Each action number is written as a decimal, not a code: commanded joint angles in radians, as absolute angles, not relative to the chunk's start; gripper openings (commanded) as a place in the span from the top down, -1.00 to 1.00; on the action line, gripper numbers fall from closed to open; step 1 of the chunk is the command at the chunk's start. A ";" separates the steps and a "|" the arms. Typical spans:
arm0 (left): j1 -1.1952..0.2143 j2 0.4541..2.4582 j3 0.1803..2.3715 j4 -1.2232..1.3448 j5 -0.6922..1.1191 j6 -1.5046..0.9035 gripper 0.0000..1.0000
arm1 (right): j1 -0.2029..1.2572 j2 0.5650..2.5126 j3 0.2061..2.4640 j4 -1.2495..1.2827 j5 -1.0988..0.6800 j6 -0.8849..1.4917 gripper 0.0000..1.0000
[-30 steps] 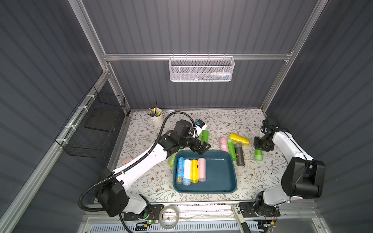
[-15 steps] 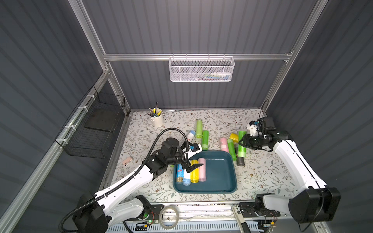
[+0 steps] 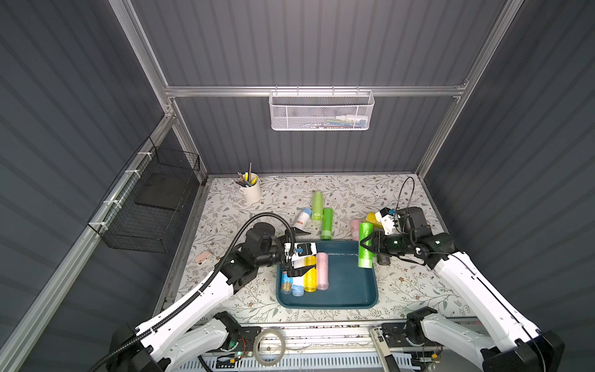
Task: Put the roll of trash bags into the storage box
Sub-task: Place the roll of trash bags in the storage box.
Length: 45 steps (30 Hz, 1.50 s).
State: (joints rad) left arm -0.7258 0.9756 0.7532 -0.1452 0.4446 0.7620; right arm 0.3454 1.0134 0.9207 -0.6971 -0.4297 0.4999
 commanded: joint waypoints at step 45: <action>-0.719 1.072 0.747 -0.303 0.555 0.970 -1.00 | 0.703 1.326 0.732 -0.282 -0.272 0.805 0.25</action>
State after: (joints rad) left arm -0.7246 1.0683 0.7502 -0.2714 0.5251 0.9401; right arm 0.6987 1.3075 0.7128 -0.3183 -0.2626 0.8009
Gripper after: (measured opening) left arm 0.997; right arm 0.375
